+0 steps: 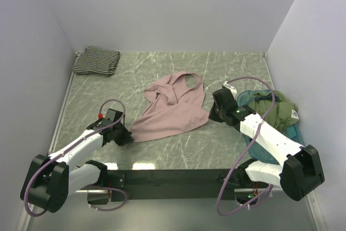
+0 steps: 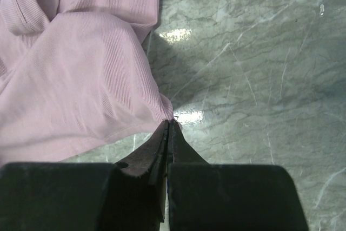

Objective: Fold and stack the tank tops
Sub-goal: Flatten the tank top out

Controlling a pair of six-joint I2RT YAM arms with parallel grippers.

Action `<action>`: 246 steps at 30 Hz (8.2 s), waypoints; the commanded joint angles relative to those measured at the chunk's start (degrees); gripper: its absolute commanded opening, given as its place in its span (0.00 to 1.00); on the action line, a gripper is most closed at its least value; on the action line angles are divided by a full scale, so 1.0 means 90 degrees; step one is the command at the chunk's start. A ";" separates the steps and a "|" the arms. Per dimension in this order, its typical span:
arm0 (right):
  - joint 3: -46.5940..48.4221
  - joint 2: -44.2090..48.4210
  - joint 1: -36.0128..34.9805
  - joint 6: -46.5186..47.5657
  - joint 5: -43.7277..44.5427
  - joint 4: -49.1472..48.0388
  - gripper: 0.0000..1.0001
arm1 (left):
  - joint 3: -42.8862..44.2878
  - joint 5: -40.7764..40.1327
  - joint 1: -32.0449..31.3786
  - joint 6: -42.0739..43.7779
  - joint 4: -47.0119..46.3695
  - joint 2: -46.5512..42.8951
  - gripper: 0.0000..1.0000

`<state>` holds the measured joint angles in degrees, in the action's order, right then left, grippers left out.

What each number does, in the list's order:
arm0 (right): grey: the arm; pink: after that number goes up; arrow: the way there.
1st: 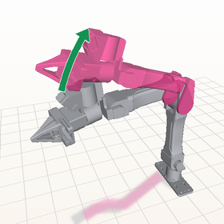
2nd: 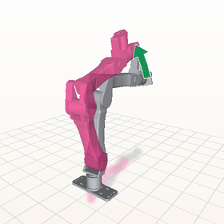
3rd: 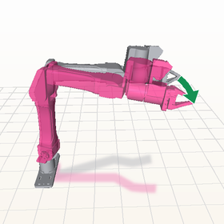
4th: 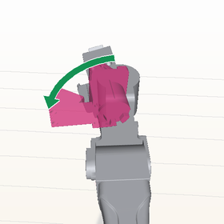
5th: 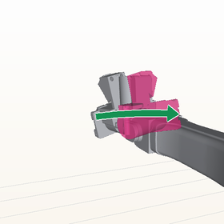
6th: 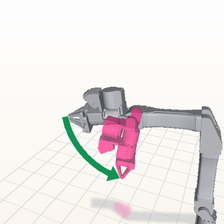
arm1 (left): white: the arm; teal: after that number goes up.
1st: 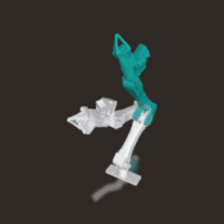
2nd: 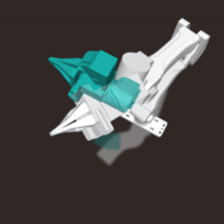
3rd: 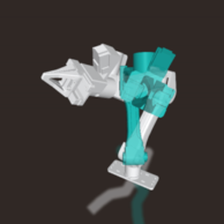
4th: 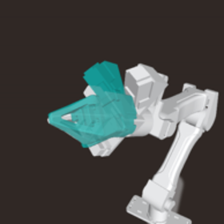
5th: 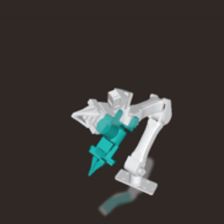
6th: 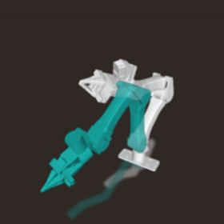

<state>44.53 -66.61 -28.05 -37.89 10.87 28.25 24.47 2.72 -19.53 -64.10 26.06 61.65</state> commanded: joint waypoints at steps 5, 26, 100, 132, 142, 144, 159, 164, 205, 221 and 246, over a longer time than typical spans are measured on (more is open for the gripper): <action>0.0412 0.0427 0.0381 0.0040 -0.0153 0.0005 0.00 | 0.1020 -0.0292 -0.0018 0.0597 0.0609 -0.0277 0.01; 0.6632 0.0389 0.1447 0.0186 -0.0291 0.0787 0.00 | 0.7953 -0.1084 0.0139 0.2082 -0.0288 -0.0161 0.01; -0.3064 0.1365 0.0339 -0.1609 -0.1816 -0.2212 0.00 | 0.0894 -0.0048 0.2834 0.0833 0.0405 0.0140 0.01; 0.2599 -0.4503 -0.4392 -0.2509 -0.2995 -0.3589 0.19 | 0.3502 -0.0400 0.5061 0.0842 0.0131 0.3199 0.04; 0.1878 -0.3275 -0.4393 -0.1934 -0.2186 -0.3063 0.40 | 0.3492 -0.0351 0.5061 0.1145 0.0307 0.2468 0.53; 0.1839 -0.3069 -0.4179 -0.1660 -0.2010 -0.2896 0.41 | 0.3483 -0.0283 0.5051 0.1174 0.0336 0.2263 0.59; 0.5839 -0.5204 0.0038 0.1836 -0.0134 0.0093 0.43 | 0.3172 -0.1132 0.2885 0.0941 0.0952 0.0416 0.69; 0.7305 -0.6560 0.0431 0.2392 -0.0271 0.0561 0.43 | 0.2585 -0.0958 0.1635 0.0540 0.0874 0.0318 0.61; 0.9447 -0.8556 0.0861 0.3019 -0.0026 0.1695 0.29 | 0.2047 -0.0596 -0.0691 0.0520 0.0786 0.1676 0.51; 0.8442 -0.7776 0.1008 0.2940 -0.0788 0.0906 0.35 | 0.1900 -0.0351 -0.0770 0.0627 0.0620 0.1441 0.51; 0.9543 -0.8497 0.0998 0.2970 -0.1032 0.1490 0.38 | 0.2009 -0.1172 -0.0760 -0.0727 0.2113 0.0885 0.63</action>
<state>127.46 -141.64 -19.25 -10.87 2.04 40.27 41.50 -4.93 -26.20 -63.55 39.46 72.55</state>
